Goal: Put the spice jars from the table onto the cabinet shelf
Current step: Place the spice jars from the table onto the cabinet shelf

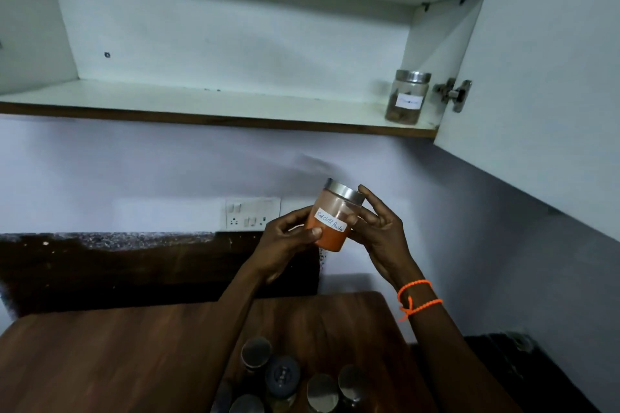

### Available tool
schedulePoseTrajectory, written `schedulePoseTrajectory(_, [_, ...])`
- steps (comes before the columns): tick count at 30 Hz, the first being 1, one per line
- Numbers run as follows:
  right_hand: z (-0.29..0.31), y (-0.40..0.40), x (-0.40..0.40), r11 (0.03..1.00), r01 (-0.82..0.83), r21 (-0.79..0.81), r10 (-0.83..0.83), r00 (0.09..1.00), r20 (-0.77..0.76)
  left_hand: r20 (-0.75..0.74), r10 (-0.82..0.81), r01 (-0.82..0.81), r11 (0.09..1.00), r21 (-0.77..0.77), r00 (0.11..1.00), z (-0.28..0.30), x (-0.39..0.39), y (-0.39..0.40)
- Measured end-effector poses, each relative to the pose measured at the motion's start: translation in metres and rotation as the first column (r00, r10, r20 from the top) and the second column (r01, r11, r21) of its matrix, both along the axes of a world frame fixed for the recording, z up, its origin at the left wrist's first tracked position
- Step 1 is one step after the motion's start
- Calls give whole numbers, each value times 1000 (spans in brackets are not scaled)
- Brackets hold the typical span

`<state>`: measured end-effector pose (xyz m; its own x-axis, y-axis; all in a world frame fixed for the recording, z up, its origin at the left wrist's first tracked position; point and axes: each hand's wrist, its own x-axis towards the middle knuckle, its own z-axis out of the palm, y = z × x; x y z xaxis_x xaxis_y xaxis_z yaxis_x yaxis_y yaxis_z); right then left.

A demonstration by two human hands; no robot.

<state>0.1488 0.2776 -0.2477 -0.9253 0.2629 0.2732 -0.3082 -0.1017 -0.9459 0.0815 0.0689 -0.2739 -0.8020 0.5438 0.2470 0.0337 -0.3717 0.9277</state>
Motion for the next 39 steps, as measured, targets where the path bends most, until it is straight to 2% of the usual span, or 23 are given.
schedulePoseTrajectory(8, [43, 43, -13, 998, -7, 70, 15, 994, -111, -187, 89, -103, 992, -68, 978, 45, -4, 37])
schedulePoseTrajectory(17, [86, 55, -41, 998, 31, 51, -20, 981, -192, -353, 160, -188, 981, -45, 922, 91, -28, 53])
schedulePoseTrajectory(20, [119, 53, -51, 999, 51, 4, -48, 969, -244, -454, 187, -219, 975, -20, 871, 123, -38, 63])
schedulePoseTrajectory(22, [144, 54, -59, 998, 56, -12, -57, 952, -299, -556, 240, -296, 955, -13, 796, 148, -46, 72])
schedulePoseTrajectory(26, [181, 62, -87, 986, 165, 11, -147, 907, -394, -711, 331, -510, 859, -45, 620, 195, -73, 95])
schedulePoseTrajectory(28, [188, 68, -105, 969, 241, 56, -205, 909, -362, -742, 254, -555, 811, -187, 620, 210, -91, 105])
schedulePoseTrajectory(31, [187, 75, -125, 919, 361, 158, -313, 912, -266, -719, 147, -561, 737, -378, 679, 212, -116, 120])
schedulePoseTrajectory(34, [178, 79, -131, 815, 497, 297, -416, 859, -297, -750, 163, -626, 676, -388, 641, 204, -133, 135])
schedulePoseTrajectory(37, [169, 84, -136, 712, 601, 363, -515, 799, -311, -798, 190, -736, 549, -397, 572, 202, -141, 148])
schedulePoseTrajectory(39, [165, 87, -138, 672, 625, 398, -543, 781, -309, -813, 187, -768, 494, -407, 551, 201, -144, 154])
